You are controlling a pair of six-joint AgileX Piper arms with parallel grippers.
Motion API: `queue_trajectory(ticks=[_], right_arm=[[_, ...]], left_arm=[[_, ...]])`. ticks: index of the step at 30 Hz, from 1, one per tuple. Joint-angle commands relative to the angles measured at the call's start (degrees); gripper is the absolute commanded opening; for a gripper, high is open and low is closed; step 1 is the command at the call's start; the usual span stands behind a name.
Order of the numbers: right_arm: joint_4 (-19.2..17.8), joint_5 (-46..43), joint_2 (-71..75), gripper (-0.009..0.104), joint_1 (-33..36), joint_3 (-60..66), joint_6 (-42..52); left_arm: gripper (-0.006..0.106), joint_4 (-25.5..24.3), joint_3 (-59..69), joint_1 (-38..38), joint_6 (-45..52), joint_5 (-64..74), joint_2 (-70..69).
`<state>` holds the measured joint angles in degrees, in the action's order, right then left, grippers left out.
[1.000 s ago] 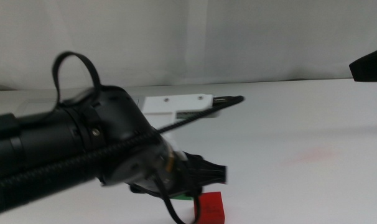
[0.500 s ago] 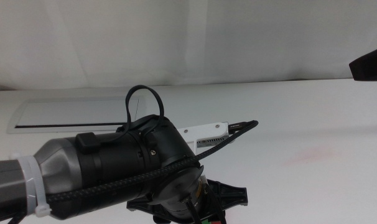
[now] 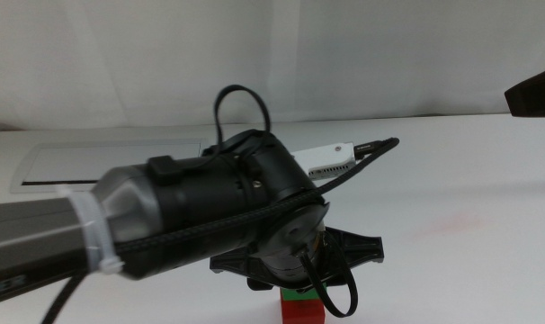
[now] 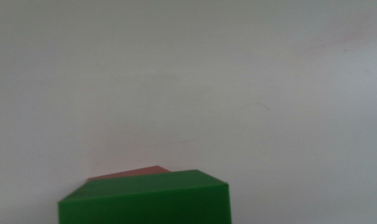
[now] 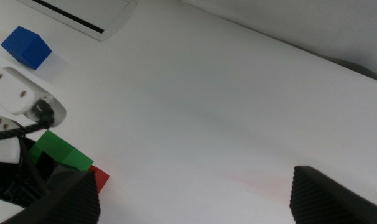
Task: Stack red cubes first, then green, then blue cubes in a specific spot.
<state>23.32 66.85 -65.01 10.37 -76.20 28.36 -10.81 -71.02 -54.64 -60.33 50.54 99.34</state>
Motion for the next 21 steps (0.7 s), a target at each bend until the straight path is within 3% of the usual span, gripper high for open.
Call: queue_trajectory(ticks=[1, 21], right_arm=[[0.4, -0.4, 0.2, 0.082, 0.1, -0.2, 0.0], [0.4, -0.2, 0.2, 0.082, 0.1, -0.2, 0.0]], left_arm=[[-0.003, -0.6, -1.1, -0.2, -0.5, 3.0, 1.2], [-0.003, 1.7, -1.2, -0.2, -0.7, 2.0, 4.4]])
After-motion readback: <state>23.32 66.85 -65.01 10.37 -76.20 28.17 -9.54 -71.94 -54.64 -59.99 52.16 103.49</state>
